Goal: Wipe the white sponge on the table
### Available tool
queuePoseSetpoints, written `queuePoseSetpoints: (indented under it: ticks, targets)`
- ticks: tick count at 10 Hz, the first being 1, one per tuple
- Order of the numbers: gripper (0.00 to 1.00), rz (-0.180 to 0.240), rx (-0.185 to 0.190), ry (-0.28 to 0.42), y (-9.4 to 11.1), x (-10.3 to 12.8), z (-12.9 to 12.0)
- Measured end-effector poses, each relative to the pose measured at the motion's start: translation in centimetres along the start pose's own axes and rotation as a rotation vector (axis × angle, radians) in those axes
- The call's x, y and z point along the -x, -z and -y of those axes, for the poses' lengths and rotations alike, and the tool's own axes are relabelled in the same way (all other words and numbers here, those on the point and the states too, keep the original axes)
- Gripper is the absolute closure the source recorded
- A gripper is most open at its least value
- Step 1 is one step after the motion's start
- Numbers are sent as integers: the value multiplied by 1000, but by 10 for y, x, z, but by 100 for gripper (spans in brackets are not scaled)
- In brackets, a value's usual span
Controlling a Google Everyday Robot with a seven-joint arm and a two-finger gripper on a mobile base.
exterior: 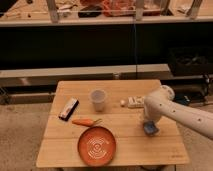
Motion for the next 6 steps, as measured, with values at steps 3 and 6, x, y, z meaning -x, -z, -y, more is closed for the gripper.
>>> queuePoseSetpoints:
  ticks: [3, 6]
  targets:
    - [100, 12, -23, 71, -4, 28, 26]
    - [100, 16, -44, 117, -8, 48, 44]
